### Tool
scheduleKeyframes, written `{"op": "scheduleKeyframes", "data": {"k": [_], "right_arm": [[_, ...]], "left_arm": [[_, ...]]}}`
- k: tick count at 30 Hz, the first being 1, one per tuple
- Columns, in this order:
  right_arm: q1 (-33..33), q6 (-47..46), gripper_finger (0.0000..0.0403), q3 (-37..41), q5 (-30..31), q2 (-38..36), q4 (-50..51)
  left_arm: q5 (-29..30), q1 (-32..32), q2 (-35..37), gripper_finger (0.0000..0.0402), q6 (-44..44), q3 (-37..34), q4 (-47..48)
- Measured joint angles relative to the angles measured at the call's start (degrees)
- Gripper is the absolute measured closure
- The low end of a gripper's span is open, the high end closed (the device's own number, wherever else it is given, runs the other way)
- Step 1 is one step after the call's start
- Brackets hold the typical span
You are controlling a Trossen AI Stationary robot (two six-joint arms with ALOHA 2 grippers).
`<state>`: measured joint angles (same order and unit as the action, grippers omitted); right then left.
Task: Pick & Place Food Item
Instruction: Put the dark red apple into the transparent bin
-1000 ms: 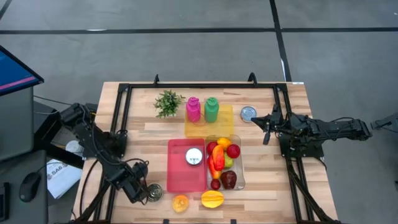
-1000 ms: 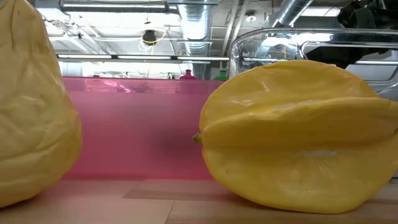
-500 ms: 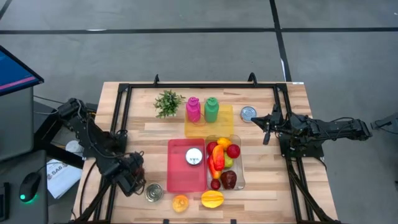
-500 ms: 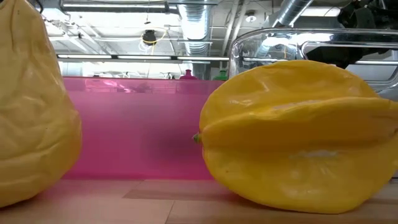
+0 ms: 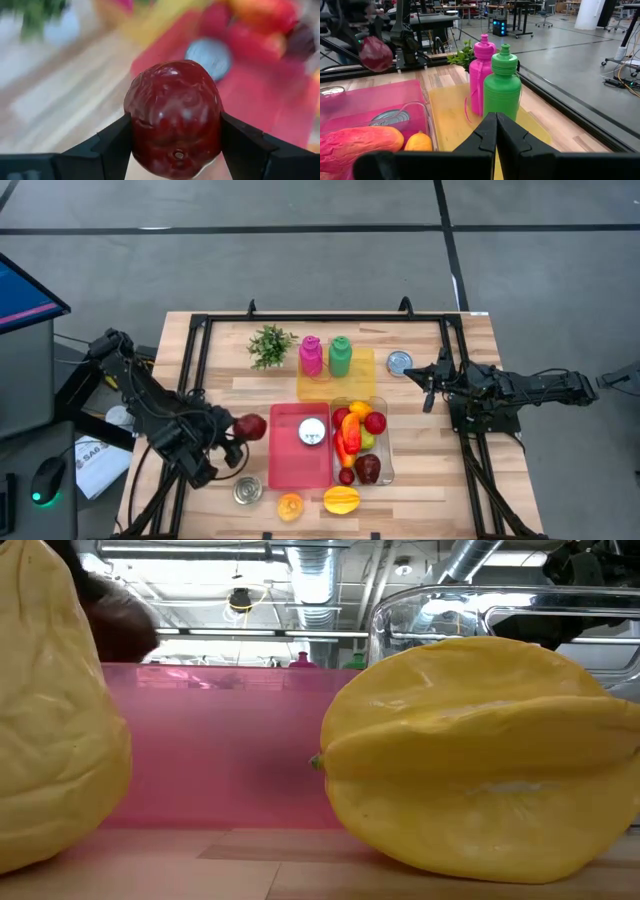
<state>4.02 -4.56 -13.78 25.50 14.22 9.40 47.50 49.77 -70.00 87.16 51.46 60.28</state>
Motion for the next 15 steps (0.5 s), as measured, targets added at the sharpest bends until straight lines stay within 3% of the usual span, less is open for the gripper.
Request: {"op": "scheduleKeyframes", "data": {"k": [4,8,15], "right_arm": [[0.0,0.0,0.0401,0.0,0.0,0.0,0.0],[0.0,0.0,0.0401,0.0,0.0,0.0,0.0],[0.0,0.0,0.0401,0.0,0.0,0.0,0.0]], "left_arm": [[6.9,-2.0,0.0,0.0154,-10.5,0.0,-8.3],[10.2,-6.0,0.0,0.0154,-27.0,0.0,-21.0],[8.1,-14.2,0.0,0.0153,-59.5,0.0,-46.7]]}}
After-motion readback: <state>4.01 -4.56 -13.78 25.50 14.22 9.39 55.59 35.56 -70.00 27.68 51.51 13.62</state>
